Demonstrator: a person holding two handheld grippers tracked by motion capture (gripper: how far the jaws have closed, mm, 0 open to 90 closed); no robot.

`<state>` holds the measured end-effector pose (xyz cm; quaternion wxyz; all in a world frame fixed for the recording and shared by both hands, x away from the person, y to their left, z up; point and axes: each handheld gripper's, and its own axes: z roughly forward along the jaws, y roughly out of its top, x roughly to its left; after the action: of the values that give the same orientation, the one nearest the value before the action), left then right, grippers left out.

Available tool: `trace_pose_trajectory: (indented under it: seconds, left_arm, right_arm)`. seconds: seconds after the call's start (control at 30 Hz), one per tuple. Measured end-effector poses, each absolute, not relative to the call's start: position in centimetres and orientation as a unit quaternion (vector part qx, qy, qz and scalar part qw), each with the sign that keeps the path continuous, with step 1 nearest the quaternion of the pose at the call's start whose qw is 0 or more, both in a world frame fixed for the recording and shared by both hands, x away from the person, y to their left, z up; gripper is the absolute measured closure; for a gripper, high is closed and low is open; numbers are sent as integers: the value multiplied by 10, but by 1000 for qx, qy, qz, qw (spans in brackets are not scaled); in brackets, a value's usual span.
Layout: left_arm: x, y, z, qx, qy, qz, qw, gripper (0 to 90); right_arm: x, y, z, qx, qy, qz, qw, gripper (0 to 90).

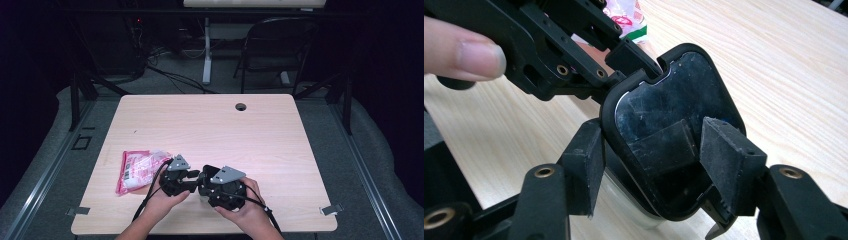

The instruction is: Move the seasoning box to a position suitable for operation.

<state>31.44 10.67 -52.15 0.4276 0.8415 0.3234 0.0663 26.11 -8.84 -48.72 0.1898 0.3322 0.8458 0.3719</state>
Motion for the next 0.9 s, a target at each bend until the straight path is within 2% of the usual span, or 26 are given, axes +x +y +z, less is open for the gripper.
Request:
trace_pose_trajectory:
  seconds: [0.23, 0.57, 0.9]
  left_arm:
    - [315, 107, -523, 840, 324, 63, 431, 629]
    - [314, 108, -523, 839, 323, 64, 432, 630]
    - [315, 109, -524, 839, 319, 63, 436, 632]
  right_arm:
    - [261, -101, -479, 341, 841, 387, 165, 511]
    - [259, -120, -461, 351, 846, 377, 139, 682]
    - [266, -146, -450, 379, 852, 349, 97, 723]
